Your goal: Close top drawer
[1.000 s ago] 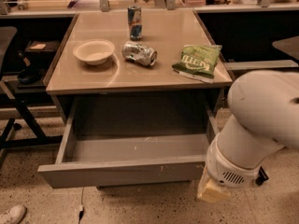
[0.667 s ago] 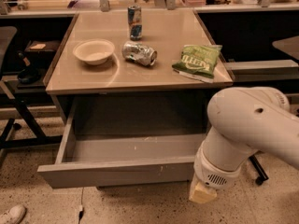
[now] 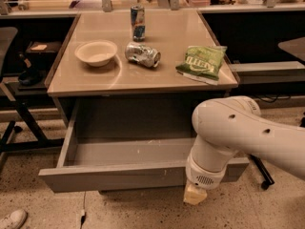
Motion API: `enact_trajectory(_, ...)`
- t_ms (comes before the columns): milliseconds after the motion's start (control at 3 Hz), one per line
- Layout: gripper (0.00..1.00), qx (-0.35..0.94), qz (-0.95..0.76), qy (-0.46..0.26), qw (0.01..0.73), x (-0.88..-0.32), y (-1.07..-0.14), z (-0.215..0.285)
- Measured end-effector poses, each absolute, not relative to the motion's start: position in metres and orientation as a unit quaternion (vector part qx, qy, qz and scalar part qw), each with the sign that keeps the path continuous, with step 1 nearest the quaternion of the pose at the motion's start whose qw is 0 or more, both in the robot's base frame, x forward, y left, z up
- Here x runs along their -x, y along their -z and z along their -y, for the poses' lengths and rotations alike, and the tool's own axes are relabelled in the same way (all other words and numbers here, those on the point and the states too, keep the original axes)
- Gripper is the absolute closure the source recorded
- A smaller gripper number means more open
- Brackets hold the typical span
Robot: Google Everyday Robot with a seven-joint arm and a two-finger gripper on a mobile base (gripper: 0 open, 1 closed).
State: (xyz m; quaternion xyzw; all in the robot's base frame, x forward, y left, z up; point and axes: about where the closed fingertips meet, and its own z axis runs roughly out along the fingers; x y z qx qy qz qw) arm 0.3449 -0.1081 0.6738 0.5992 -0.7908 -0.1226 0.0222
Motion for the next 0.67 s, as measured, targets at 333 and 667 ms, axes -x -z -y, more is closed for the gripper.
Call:
enact_trajectory(333, 1.00, -0.605, 0.788, 0.111, 0.024, -0.368, -0.660, 0.110)
enact_trajectory(667, 1.00, -0.600, 0.794, 0.095, 0.028, -0.390, -0.652, 0.118)
